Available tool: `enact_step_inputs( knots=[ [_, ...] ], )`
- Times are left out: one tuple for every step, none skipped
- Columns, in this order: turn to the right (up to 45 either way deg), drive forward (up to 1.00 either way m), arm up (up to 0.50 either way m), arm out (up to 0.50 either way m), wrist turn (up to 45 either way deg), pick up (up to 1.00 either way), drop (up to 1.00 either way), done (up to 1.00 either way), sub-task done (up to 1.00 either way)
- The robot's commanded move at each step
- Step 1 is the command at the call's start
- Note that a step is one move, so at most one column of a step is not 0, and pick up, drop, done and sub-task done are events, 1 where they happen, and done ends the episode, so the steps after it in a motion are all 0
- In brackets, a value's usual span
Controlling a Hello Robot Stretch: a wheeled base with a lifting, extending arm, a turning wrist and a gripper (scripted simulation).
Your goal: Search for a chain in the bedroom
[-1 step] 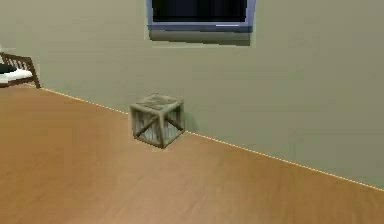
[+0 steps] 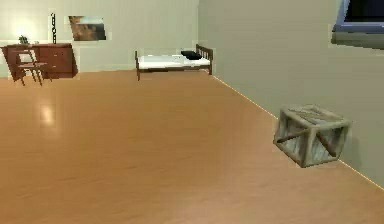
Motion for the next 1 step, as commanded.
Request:
enact_step_inputs(
  knots=[
    [-27.0, 0.0, 0.0, 0.0, 0.0, 0.0, 0.0, 0.0, 0.0]
  ],
)
